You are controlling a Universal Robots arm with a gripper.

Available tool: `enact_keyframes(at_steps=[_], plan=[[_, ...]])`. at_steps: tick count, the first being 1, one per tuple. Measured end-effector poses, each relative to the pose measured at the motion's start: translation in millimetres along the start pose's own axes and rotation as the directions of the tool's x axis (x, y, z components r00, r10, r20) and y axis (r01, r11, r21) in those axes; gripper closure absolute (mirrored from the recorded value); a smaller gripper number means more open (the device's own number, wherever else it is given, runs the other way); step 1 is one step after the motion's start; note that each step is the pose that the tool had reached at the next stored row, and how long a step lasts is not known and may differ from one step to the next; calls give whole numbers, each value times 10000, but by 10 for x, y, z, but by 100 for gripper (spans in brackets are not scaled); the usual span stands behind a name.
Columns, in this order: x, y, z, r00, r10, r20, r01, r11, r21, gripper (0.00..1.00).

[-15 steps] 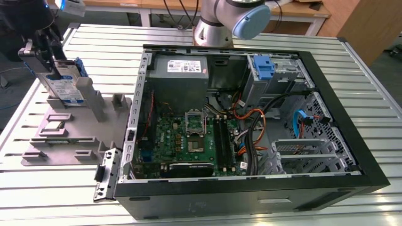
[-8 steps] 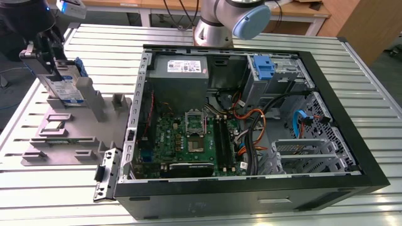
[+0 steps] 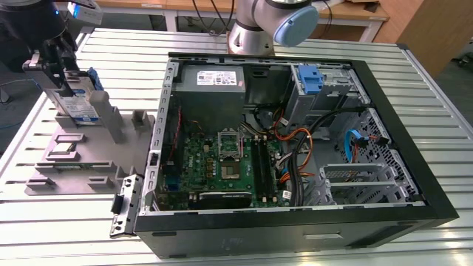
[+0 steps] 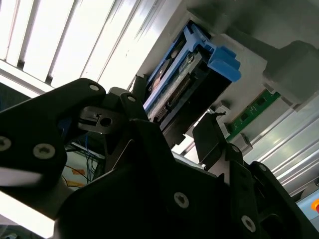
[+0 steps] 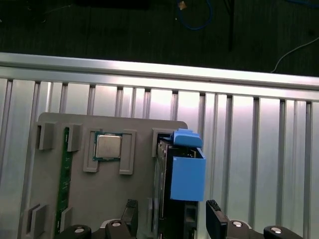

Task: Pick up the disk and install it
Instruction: 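Pick up the disk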

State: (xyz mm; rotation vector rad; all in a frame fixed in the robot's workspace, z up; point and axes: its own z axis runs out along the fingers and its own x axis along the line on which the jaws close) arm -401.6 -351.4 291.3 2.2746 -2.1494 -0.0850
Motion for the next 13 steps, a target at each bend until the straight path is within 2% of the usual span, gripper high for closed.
enact_keyframes(at_steps=[3,7,13], plan=[[0,0,-5,10000,0,0,0,10000,1,35],[-2,2,-48,10000,0,0,0,10000,2,35],[-2,2,-52,10000,0,1,0,10000,1,35]])
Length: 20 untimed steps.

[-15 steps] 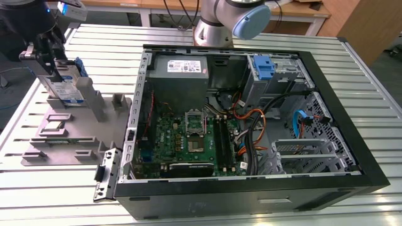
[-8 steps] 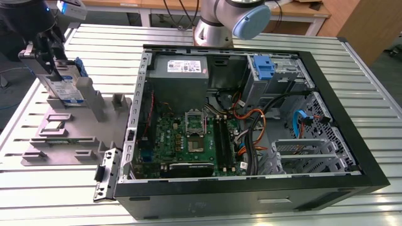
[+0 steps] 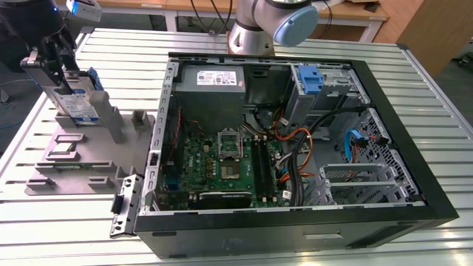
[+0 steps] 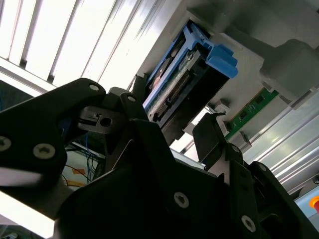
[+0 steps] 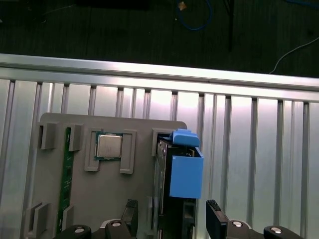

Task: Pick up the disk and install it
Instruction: 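Pick up the disk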

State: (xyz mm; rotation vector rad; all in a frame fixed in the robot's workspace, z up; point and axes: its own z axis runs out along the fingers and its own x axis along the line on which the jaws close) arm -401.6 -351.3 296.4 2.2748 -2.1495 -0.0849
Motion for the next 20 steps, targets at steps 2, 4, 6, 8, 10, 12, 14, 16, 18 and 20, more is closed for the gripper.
enact_keyframes(at_steps=[2,4,6,8,10,12,14,16,18,20], plan=[[0,0,-1,10000,0,0,0,10000,0,35],[0,0,-1,10000,0,0,0,10000,-1,35],[0,0,-2,10000,0,0,0,10000,0,35],[0,0,-2,10000,0,0,0,10000,-1,37],[0,0,-3,10000,0,0,0,10000,0,44],[0,0,-3,10000,0,0,0,10000,-1,44],[0,0,-4,10000,0,0,0,10000,0,44],[0,0,-4,10000,0,1,0,10000,0,44],[0,1,-6,10000,0,29,0,10000,-3,44],[0,0,-5,10000,0,33,0,10000,0,44]])
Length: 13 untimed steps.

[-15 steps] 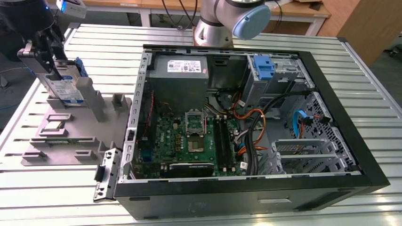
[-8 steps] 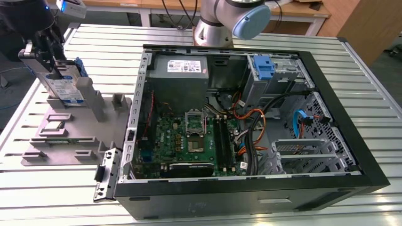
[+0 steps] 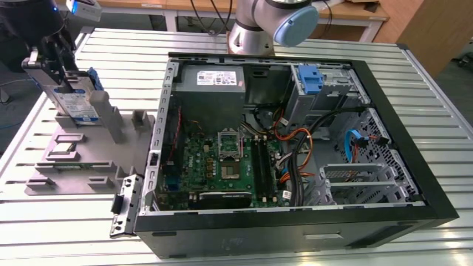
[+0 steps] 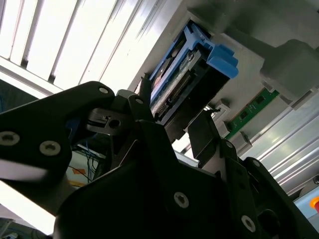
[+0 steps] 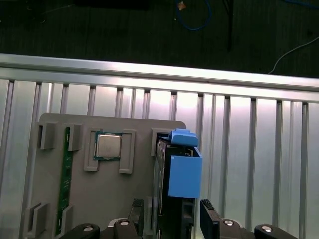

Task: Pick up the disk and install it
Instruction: 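Pick up the disk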

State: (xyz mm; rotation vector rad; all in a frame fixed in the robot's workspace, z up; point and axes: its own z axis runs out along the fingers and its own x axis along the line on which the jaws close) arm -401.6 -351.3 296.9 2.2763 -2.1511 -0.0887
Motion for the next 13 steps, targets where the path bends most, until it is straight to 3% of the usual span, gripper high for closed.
enact_keyframes(at_steps=[4,13], plan=[[2,0,1,10000,-4,57,4,10000,5,44],[2,0,-8,10000,-4,62,4,10000,6,44]])
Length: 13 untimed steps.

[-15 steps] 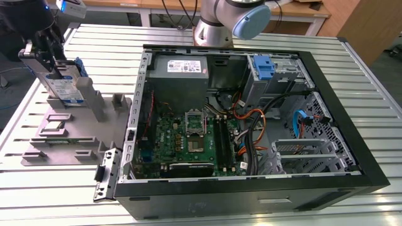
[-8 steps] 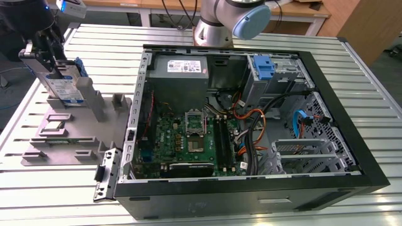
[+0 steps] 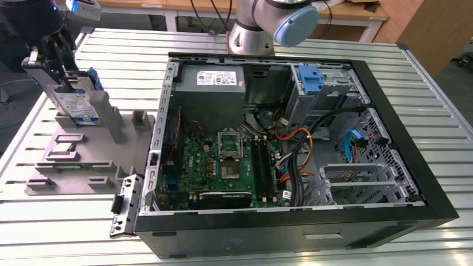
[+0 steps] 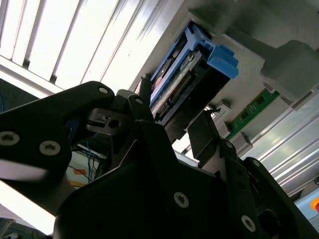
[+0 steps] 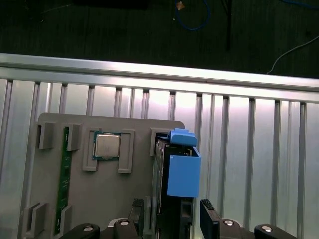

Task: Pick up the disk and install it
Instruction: 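Pick up the disk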

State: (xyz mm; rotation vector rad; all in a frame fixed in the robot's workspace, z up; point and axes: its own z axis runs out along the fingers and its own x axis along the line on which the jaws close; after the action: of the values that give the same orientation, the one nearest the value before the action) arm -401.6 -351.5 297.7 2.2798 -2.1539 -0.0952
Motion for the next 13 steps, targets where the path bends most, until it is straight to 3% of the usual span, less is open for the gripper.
enact_keyframes(at_steps=[12,13], plan=[[0,0,-4,10000,0,0,0,10000,-1,45],[0,0,-4,10000,0,0,0,10000,-1,52]])
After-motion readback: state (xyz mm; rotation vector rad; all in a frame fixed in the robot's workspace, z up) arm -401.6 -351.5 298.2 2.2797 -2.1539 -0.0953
